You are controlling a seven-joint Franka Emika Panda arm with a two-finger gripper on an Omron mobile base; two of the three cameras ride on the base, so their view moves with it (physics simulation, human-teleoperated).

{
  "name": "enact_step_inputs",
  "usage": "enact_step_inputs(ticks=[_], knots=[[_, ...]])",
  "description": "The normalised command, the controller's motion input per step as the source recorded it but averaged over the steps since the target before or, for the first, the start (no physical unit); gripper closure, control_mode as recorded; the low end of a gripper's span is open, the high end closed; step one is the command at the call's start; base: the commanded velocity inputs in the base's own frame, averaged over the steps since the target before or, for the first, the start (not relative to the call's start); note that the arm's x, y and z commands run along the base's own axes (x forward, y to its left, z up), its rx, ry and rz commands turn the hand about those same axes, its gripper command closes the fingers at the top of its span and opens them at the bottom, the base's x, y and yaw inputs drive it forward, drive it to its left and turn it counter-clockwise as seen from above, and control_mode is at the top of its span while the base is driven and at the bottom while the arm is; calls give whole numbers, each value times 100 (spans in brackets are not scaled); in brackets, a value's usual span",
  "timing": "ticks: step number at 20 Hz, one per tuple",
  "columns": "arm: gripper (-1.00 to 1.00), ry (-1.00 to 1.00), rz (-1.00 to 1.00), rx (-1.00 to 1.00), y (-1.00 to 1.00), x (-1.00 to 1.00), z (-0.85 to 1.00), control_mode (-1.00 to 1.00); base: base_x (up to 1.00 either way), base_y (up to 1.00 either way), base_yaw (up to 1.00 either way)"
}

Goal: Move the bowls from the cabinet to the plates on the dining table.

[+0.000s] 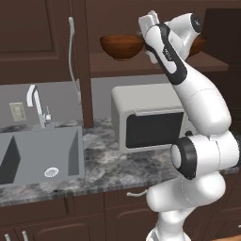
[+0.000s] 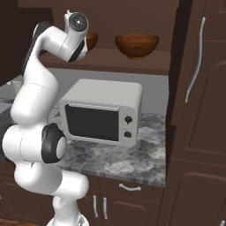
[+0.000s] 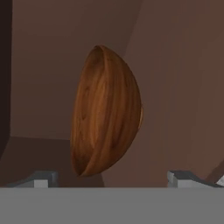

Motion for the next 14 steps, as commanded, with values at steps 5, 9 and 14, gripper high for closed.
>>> enact_step_inputs(ticks=[5,9,14], knots=[[-100,0,1,0,3,37,-12,-100,0,0,0],[-100,0,1,0,5,37,-16,-100,0,0,0],[-100,0,0,0,6,40,-17,-100,0,0,0]])
